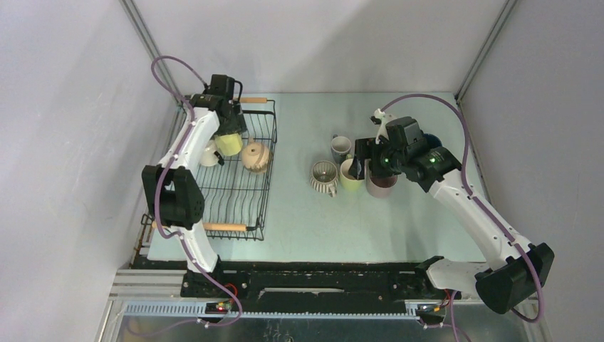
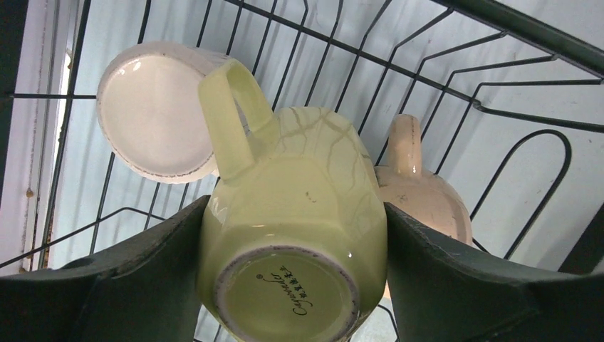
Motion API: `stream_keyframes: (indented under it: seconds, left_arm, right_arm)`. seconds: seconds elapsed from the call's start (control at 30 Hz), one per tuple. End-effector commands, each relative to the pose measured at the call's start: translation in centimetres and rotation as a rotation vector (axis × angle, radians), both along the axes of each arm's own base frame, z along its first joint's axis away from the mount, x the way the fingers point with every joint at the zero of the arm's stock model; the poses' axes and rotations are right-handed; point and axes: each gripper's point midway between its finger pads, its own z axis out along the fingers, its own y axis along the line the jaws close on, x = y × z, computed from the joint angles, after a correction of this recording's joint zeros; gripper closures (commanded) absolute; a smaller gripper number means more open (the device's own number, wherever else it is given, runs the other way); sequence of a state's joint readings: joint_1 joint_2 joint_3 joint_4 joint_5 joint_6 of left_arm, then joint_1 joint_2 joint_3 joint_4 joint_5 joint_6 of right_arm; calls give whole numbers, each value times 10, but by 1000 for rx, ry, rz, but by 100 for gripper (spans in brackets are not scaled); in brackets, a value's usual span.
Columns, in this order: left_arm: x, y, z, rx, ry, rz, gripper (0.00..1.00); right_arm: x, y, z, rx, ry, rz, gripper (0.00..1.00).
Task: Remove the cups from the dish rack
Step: Unload the cup from the dish rack.
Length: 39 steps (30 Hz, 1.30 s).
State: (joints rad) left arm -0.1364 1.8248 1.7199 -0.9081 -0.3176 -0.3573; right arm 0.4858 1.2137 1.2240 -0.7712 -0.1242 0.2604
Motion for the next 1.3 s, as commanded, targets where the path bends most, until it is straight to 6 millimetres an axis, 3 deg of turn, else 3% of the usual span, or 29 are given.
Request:
stream_keyframes:
  seconds: [0.0, 0.27, 0.63, 1.27]
  left_arm:
    - [6, -2, 66, -9, -164, -16, 75]
    - [-1, -11, 84, -48, -168, -44, 78]
    - [-20, -33, 97, -118, -145, -102, 79]
    - [-52, -71, 135, -237, -173, -210, 78]
  right_arm:
    - [0, 14, 13, 74, -23, 17, 8]
    - [2, 34, 25, 171, -28, 38, 8]
    - [17, 84, 44, 373, -24, 72, 7]
    - [39, 161, 43, 580, 8, 147, 6]
